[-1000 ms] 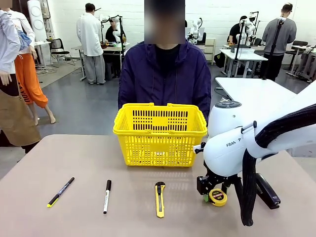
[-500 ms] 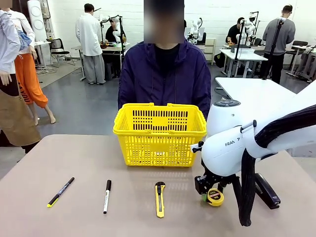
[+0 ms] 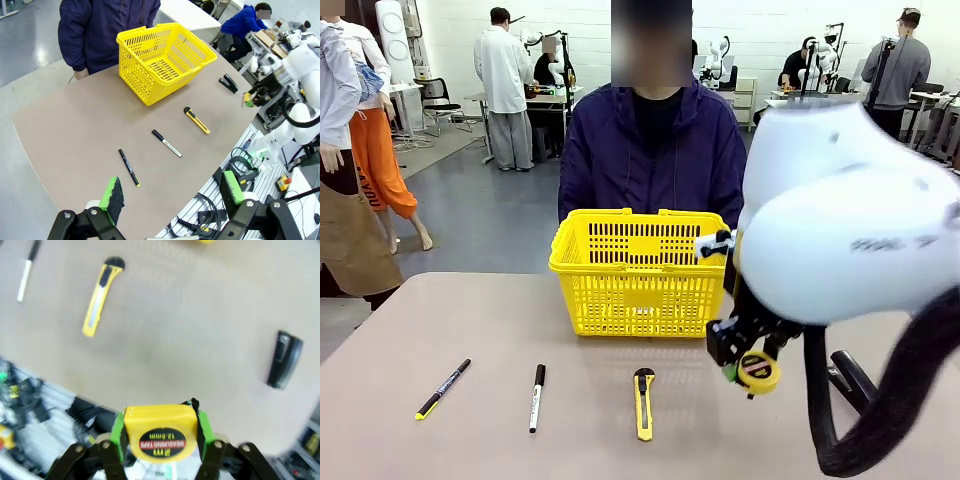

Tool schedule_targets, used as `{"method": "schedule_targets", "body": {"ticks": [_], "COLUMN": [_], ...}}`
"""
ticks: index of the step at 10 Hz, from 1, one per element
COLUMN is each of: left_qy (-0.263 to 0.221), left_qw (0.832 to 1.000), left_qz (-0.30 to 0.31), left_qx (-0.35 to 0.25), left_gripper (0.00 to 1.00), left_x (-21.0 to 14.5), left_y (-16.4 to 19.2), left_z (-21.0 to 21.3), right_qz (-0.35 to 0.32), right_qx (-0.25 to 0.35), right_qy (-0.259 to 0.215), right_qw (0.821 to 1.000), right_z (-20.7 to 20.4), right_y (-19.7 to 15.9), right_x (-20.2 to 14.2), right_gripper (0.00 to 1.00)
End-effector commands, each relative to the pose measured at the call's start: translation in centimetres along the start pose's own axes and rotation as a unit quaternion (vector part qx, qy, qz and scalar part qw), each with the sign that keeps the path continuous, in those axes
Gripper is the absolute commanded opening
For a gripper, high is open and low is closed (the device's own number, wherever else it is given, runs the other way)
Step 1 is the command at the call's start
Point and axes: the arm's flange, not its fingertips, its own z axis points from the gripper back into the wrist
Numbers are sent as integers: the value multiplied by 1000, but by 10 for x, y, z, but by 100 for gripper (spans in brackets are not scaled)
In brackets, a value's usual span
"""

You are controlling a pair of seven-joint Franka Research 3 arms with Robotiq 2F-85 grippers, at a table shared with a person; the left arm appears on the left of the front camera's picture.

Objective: Place the items the person wants into the basket.
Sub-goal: Pick up the item the person points to and place it in the Market Basket.

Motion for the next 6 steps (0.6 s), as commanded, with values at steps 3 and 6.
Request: {"method": "schedule_targets", "body": {"ticks": [3, 6], "left_qy": [-7, -7], "left_qw": [1000, 1000], "left_qz": [-5, -5], "left_qx": [-6, -6], "left_gripper": [100, 100], "left_x": [-1, -1], "left_y": [1, 1], "left_z": [1, 1], "right_qz": [-21, -31], "right_qx": [-30, -33], "right_qy": [-18, -49], "right_qw": [999, 998], "right_z": [100, 143], "right_y": [43, 52], "right_x": [34, 100], "right_gripper": [63, 63]}}
